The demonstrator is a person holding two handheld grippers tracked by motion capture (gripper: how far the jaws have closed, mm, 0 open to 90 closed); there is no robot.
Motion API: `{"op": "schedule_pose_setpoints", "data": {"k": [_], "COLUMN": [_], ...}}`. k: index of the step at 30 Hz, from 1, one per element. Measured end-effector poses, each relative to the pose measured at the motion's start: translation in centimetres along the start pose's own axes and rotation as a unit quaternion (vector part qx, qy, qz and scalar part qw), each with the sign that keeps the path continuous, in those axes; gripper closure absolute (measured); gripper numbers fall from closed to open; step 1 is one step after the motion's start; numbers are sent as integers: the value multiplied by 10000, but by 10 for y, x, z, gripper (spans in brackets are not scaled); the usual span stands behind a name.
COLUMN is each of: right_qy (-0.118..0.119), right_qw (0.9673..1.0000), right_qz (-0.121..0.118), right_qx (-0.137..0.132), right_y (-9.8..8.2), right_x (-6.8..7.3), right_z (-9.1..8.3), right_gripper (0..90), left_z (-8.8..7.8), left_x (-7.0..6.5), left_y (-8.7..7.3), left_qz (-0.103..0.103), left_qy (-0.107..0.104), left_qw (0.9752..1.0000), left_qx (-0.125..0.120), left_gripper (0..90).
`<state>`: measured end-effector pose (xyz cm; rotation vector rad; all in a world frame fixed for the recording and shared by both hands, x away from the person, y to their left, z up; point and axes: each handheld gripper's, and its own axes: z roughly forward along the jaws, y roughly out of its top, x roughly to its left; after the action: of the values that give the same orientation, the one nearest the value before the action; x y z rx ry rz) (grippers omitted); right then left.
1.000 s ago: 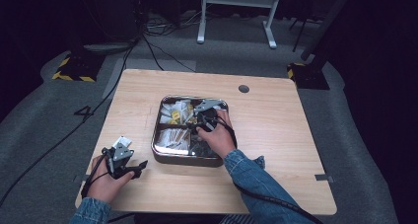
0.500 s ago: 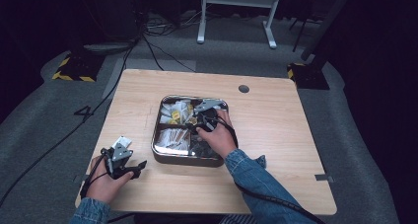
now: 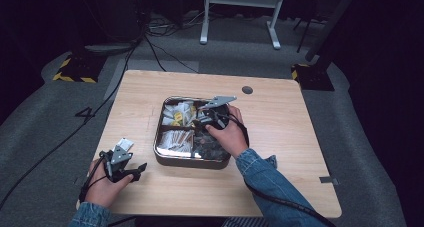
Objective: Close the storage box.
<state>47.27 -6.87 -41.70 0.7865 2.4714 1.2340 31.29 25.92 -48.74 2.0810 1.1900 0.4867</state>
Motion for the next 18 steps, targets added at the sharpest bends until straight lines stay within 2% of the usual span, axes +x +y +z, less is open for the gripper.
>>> {"op": "schedule_pose_setpoints", "data": {"k": [11,15,16,18], "right_qy": [-84,-119,-119,-183], "right_qw": [10000,9998,9998,9994], "right_qz": [1,121,121,247], "right_qx": [-49,-98,-98,-133], "right_y": [-4,-13,-13,-18], "right_x": [-15,-28,-28,-38], "right_z": [-37,-60,-60,-75], "right_gripper": [405,402,402,401], "left_z": [-15,-20,-20,-22], "left_x": [5,6,6,7], "left_y": [-11,-17,-17,-19], "left_qz": [-185,-288,-288,-303], "left_qy": [148,206,206,248], "left_qw": [9997,9993,9993,9992], "left_qx": [-53,-84,-84,-86], "left_gripper": [342,344,344,346]}}
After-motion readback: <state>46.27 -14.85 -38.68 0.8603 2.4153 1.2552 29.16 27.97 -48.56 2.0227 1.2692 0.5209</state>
